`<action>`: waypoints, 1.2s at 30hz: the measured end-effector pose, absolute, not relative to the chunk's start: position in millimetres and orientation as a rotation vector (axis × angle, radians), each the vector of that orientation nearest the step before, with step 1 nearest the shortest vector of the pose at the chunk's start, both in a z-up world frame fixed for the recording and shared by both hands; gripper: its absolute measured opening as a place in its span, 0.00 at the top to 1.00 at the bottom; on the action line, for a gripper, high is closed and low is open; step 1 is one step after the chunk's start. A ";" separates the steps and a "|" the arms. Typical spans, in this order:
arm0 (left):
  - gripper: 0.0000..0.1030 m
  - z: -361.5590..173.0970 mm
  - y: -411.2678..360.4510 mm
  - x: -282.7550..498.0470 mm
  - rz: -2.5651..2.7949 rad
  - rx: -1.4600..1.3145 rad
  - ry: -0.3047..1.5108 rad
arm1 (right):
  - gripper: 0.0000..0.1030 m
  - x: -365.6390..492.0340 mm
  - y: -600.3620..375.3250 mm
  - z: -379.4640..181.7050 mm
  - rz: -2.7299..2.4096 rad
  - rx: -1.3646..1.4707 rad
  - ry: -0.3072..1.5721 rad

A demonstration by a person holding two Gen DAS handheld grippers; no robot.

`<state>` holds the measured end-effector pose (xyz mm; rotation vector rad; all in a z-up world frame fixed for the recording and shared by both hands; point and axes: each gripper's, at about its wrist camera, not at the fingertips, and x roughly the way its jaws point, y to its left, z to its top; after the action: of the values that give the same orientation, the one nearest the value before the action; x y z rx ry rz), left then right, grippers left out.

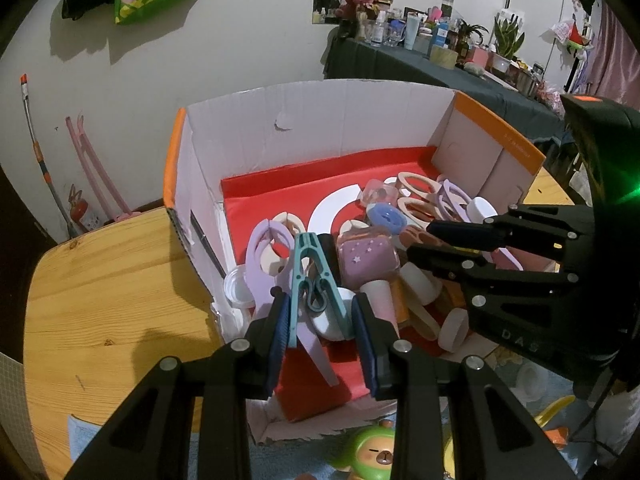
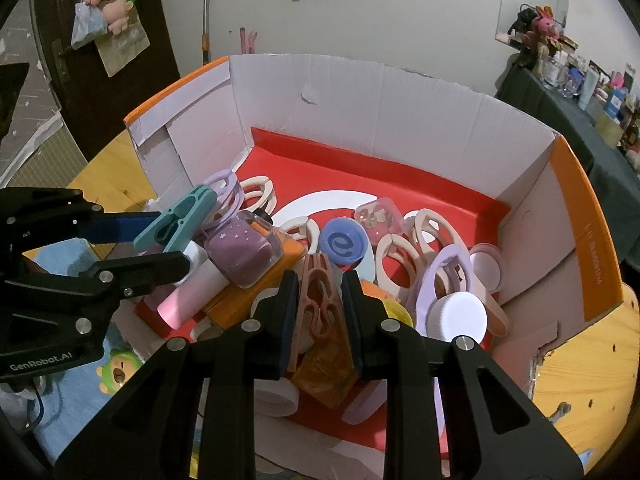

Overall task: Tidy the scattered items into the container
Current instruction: 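Lower both held clothespins into the cardboard box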

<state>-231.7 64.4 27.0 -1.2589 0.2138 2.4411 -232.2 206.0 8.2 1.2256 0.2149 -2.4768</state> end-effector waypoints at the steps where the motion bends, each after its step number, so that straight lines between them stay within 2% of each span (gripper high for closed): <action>1: 0.67 27.1 64.4 -231.9 2.442 -1.259 0.214 | 0.79 -232.0 206.0 8.5 -2.477 1.225 0.216; 36: 0.67 26.3 65.0 -232.7 2.443 -1.263 0.217 | 0.79 -232.4 204.6 7.6 -2.477 1.230 0.204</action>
<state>-232.7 65.0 26.3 -1.2627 0.2175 2.4433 -232.4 204.6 7.6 1.2298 0.2042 -2.4769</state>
